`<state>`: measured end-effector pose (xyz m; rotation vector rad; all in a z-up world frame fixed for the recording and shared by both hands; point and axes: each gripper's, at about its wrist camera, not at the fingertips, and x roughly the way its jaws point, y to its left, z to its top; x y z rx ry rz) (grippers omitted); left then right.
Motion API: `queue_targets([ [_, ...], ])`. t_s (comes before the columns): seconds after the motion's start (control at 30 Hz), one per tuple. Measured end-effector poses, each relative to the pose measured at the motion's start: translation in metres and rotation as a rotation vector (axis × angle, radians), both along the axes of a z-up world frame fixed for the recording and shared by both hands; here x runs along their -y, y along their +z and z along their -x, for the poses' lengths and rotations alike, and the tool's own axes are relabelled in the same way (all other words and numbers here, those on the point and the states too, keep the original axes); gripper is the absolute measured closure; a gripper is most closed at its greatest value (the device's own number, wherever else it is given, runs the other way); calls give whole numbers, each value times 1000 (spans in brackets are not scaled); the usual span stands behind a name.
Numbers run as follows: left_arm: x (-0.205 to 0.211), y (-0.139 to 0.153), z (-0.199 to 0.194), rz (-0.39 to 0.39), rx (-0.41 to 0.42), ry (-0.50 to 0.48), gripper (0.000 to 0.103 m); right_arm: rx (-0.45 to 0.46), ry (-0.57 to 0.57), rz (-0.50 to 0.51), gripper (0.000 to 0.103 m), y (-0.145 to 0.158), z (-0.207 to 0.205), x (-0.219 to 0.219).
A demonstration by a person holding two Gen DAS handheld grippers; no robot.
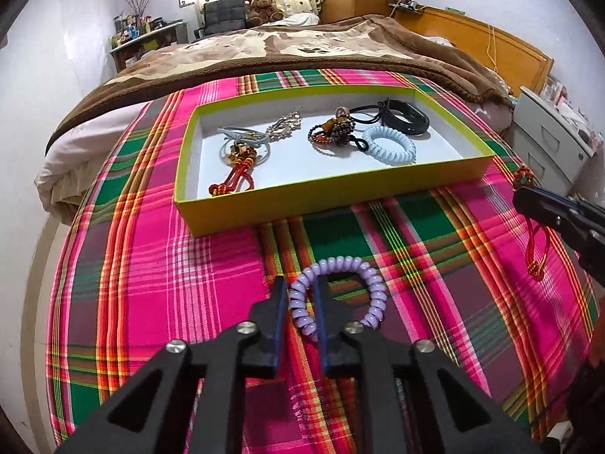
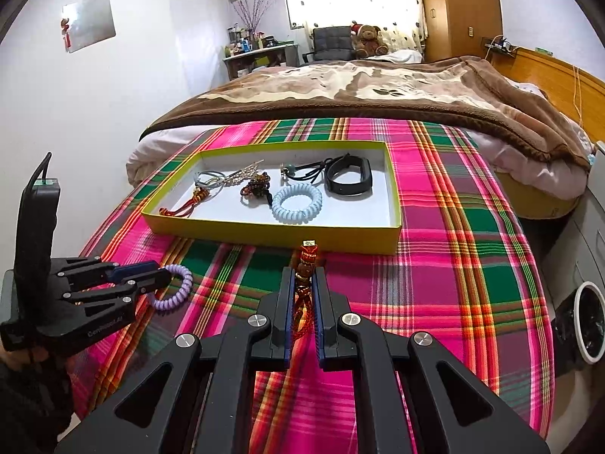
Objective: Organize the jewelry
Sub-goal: 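Carry the red cord and lavender coil into the tray and open both grippers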
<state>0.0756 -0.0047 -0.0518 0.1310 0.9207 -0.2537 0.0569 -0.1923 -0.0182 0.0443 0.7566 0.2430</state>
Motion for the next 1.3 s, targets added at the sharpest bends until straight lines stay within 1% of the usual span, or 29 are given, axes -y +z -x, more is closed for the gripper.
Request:
queue_targets([
  [0.2, -4, 7, 3, 29, 19, 4, 93, -1, -6, 5, 94, 0, 1, 1],
  [0.47, -13, 29, 2, 78, 64, 12, 93, 15, -11, 7, 94, 8, 0, 1],
  [0.67, -15, 46, -10, 92, 96, 15, 93, 40, -6, 19, 94, 20, -13, 0],
  [0.87, -19, 57, -34, 122, 112, 26, 93, 63, 1, 32, 94, 32, -39, -2],
  [1.07, -16, 54, -63, 121, 102, 39, 93, 56, -10, 72, 94, 27, -70, -3],
  [1.17, -13, 49, -76, 145, 80, 33, 93, 15, -21, 83, 94, 17, -88, 0],
  [1.3, -7, 37, -87, 138, 54, 26, 93, -34, -22, 110, 94, 3, -102, 1],
])
